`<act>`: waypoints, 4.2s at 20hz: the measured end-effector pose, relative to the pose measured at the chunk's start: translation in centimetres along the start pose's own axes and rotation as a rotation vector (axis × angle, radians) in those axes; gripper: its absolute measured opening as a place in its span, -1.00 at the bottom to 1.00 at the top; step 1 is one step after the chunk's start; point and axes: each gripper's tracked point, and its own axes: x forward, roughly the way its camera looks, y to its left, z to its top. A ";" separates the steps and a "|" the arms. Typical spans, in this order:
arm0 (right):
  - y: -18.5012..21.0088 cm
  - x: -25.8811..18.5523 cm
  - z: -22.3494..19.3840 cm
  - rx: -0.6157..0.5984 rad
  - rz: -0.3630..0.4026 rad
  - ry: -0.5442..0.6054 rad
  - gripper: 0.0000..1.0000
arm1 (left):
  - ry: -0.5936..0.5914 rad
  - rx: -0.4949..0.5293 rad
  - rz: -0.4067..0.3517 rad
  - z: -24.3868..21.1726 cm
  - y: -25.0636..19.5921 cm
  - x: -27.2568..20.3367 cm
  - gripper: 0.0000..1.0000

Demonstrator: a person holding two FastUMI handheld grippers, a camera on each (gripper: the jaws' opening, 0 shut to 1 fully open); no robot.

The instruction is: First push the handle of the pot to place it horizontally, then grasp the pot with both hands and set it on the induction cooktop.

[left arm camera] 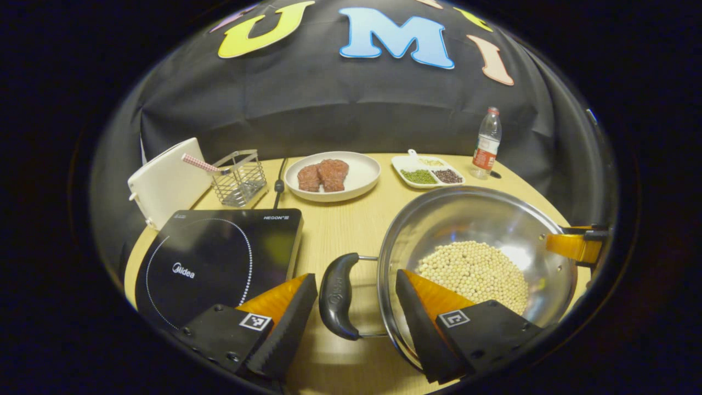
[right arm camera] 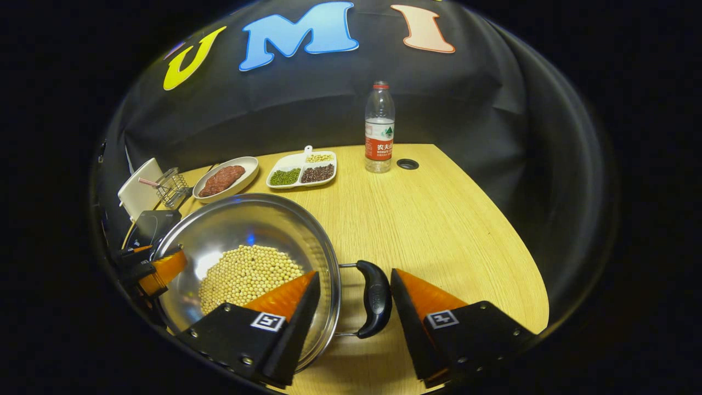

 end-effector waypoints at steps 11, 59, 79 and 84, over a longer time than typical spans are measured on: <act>0.2 -0.3 -0.3 -0.013 0.008 0.029 0.07 | 0.004 -0.010 0.020 -0.2 -0.3 0.0 0.48; 22.8 -9.2 2.9 -0.036 0.028 -0.067 0.05 | -0.148 -0.046 0.096 3.6 24.6 -10.0 0.45; 32.7 -4.6 2.5 -0.081 0.078 -0.011 0.05 | -0.086 -0.098 0.170 1.5 35.6 -6.8 0.38; 33.7 -4.0 2.1 -0.078 0.081 0.002 0.05 | -0.075 -0.089 0.175 1.2 36.6 -6.3 0.36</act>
